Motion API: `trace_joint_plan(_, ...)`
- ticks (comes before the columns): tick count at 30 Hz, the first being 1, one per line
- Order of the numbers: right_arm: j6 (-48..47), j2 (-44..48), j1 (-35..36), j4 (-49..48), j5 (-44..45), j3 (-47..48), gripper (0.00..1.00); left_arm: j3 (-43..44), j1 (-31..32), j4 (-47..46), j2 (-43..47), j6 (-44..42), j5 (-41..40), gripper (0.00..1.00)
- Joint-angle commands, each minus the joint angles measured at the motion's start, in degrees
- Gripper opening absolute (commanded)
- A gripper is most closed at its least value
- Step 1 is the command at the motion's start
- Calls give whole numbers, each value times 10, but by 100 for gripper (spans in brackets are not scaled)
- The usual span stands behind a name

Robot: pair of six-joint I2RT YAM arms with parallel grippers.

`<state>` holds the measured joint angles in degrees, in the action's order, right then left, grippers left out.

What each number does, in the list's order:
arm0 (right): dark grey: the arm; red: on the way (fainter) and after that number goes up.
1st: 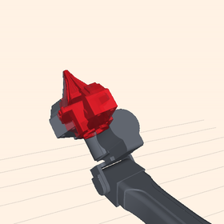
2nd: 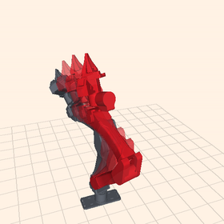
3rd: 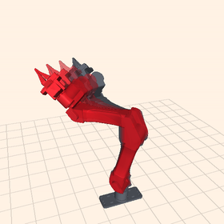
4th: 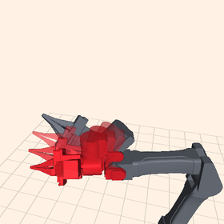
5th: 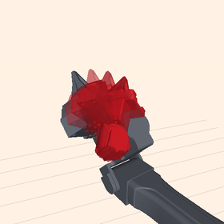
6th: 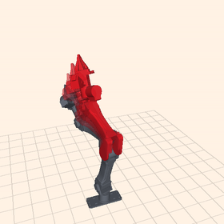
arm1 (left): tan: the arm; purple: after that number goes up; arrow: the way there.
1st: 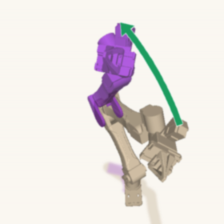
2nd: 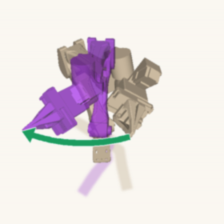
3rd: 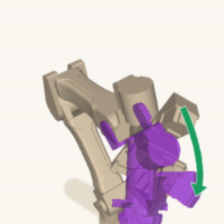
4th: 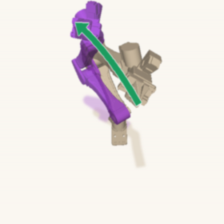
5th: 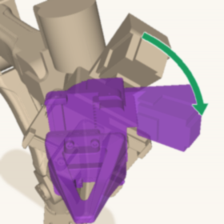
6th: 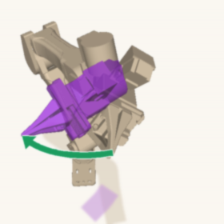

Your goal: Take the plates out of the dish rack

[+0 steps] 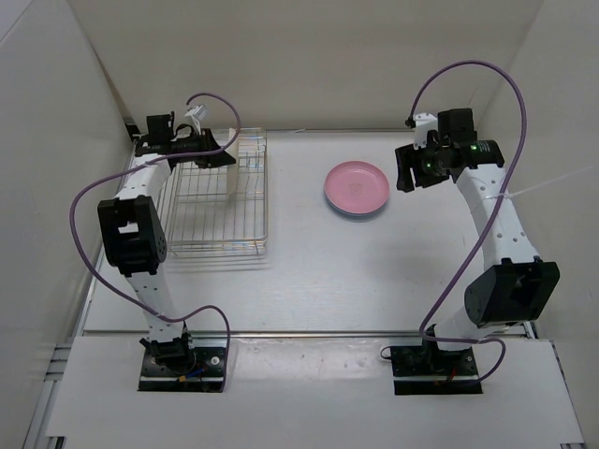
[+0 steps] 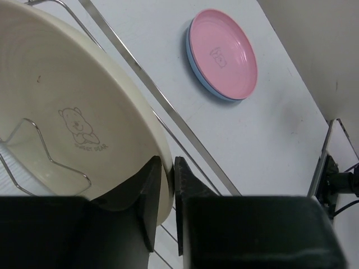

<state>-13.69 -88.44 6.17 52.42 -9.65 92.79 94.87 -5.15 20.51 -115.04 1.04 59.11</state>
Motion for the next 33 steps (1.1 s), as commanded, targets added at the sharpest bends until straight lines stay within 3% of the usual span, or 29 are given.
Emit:
trace_joint_plan(1, 3, 12, 3, -12, 2, -11, 69, 17, 6, 3, 18, -5, 18, 26)
trace_joint_plan(4, 9, 12, 3, -17, 2, -11, 69, 22, 6, 3, 18, -5, 12, 11)
trace_joint_plan(12, 9, 22, 3, -22, 13, -22, 69, 34, 6, 28, 46, -5, 12, 11)
trace_joint_plan(22, 25, 17, -19, -22, -11, 8, 69, 114, 14, 229, 212, -137, 29, 11)
trace_joint_plan(25, 45, -3, -46, 5, -44, 62, 69, 128, 84, 336, 272, -252, -59, 11)
trace_joint_plan(27, 46, -19, -57, 30, -97, 131, 69, 111, 151, 375, 301, -312, -203, 11)
trace_joint_plan(30, 22, -79, -63, 124, -172, 244, 68, 32, 332, 407, 345, -381, -431, 11)
trace_joint_plan(32, 16, -80, -57, 124, -179, 245, 68, 9, 404, 446, 345, -399, -520, 11)
trace_joint_plan(33, 16, -80, -57, 117, -179, 245, 68, -28, 468, 446, 351, -410, -610, 11)
